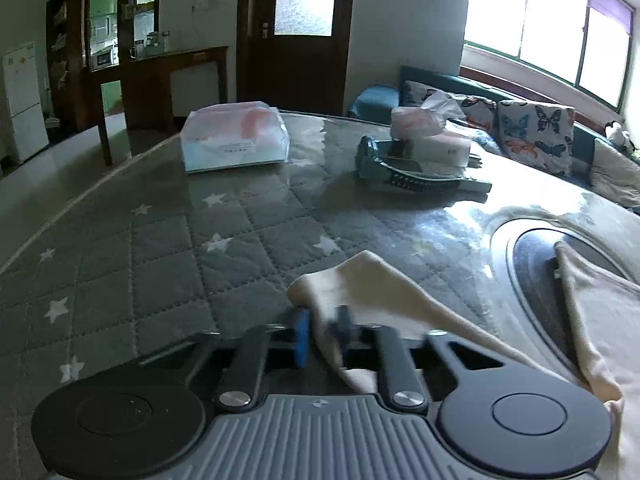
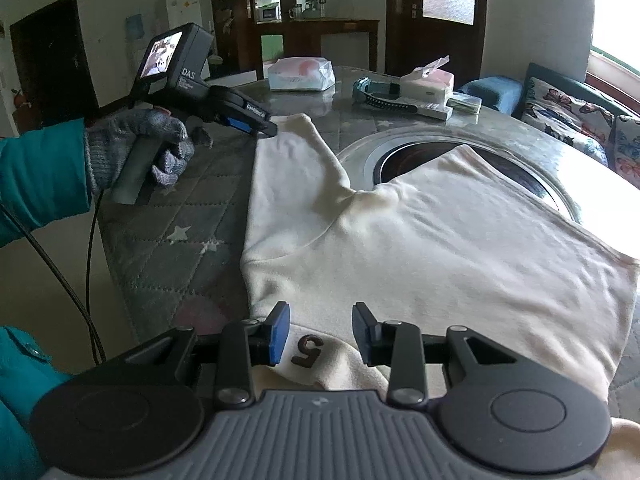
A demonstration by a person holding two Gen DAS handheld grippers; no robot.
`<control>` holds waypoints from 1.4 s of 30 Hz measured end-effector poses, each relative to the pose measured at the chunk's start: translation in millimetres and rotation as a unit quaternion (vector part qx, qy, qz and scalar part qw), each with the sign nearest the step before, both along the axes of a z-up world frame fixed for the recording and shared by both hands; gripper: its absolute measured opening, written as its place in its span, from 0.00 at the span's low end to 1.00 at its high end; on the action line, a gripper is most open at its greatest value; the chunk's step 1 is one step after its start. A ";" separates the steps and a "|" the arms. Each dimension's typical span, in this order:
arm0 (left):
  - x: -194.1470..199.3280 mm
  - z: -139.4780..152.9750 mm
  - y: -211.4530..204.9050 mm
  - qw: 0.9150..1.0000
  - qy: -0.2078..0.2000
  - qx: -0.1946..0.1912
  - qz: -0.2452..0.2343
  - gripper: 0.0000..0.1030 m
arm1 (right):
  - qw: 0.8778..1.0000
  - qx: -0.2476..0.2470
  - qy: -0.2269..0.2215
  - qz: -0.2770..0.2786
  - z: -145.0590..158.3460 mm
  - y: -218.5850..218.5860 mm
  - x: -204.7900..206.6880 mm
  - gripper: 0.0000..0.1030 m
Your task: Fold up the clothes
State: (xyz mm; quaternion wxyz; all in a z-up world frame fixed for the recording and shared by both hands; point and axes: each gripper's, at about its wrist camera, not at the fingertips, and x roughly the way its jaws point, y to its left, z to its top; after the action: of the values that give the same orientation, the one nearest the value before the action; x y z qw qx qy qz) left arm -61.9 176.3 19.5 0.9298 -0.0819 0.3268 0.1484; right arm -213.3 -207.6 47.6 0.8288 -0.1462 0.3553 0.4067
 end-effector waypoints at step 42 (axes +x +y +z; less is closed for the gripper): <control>-37.7 11.4 -101.7 0.980 -0.040 0.114 -0.160 0.41 | 0.991 0.026 0.009 -0.130 -1.5 -59.0 18.2 0.34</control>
State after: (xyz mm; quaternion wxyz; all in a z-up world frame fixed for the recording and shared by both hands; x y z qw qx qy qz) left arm -99.6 74.6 30.8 0.9571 0.0725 0.2788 0.0305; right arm -195.1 -266.5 46.1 0.8751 -0.0733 0.3680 0.3056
